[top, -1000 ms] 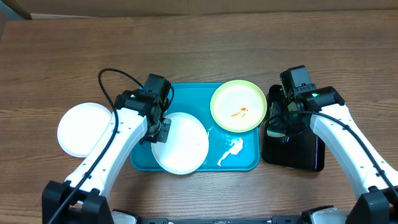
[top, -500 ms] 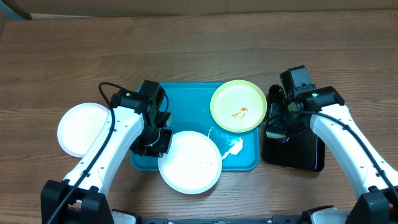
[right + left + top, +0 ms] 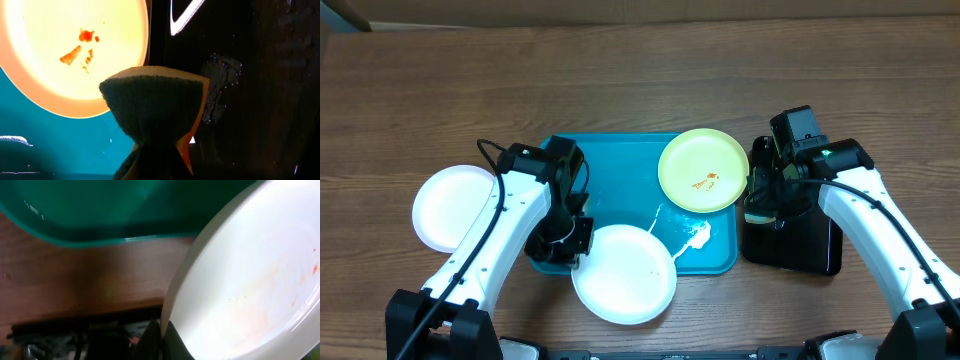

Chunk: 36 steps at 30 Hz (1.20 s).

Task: Clean dirty plates on tray and stack at the side
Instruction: 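Return the sponge to the black tray with right gripper, then scrub the white plate again with the sponge in right gripper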

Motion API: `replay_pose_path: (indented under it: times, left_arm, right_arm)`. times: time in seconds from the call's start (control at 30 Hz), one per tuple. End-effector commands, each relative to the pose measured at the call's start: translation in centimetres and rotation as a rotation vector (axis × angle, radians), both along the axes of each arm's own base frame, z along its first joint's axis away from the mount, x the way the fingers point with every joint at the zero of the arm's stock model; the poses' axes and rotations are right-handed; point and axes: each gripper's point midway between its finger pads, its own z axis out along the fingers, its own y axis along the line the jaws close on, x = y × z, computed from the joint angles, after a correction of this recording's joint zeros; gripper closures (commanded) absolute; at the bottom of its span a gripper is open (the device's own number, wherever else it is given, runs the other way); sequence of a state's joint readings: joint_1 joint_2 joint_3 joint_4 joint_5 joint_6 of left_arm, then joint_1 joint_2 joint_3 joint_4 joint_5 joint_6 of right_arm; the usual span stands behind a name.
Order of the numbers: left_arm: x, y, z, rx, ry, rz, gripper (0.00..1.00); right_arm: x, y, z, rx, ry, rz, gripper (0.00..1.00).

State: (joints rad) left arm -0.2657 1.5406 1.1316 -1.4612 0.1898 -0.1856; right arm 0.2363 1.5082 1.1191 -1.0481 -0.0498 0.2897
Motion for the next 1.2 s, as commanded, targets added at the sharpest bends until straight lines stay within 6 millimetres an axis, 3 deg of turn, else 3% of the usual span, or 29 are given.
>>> replay_pose_path:
  times: [0.0,0.07,0.23,0.33,0.57,0.67,0.77,0.97,1.17]
  left_arm:
    - [-0.3,0.0,0.1,0.001,0.019,0.029,0.96]
    - [1.2,0.5,-0.5,0.048,-0.047,0.059,0.96]
    - [8.2,0.8,-1.5,0.095,-0.343,0.095,0.96]
    - [10.3,0.3,-1.3,0.075,-0.426,0.122,0.96]
    - [9.0,1.0,-1.4,0.114,-0.374,0.123,0.96]
    - [8.6,0.6,-1.5,0.098,-0.359,0.107,0.96]
    - [8.4,-0.3,-1.4,0.060,-0.357,0.058,0.96]
    - [8.2,-1.2,-1.4,0.032,-0.354,0.045,0.96]
    - [8.3,-1.4,-1.4,0.024,-0.355,0.046,0.96]
  right_arm:
    - [0.0,0.4,0.3,0.013,-0.009,0.017,0.96]
    - [0.0,0.4,0.3,0.013,-0.009,0.017,0.96]
    - [0.0,0.4,0.3,0.013,-0.009,0.017,0.96]
    - [-0.1,0.3,0.3,0.013,-0.008,0.017,0.96]
    - [0.2,1.0,0.4,0.047,-0.018,0.031,0.96]
    - [0.3,6.0,2.0,0.303,-0.067,0.259,0.96]
    - [0.5,9.9,4.0,0.474,-0.132,0.374,0.96]
    - [0.4,13.9,4.4,0.449,-0.214,0.493,0.96]
    - [-0.7,16.3,2.6,0.297,-0.238,0.587,0.96]
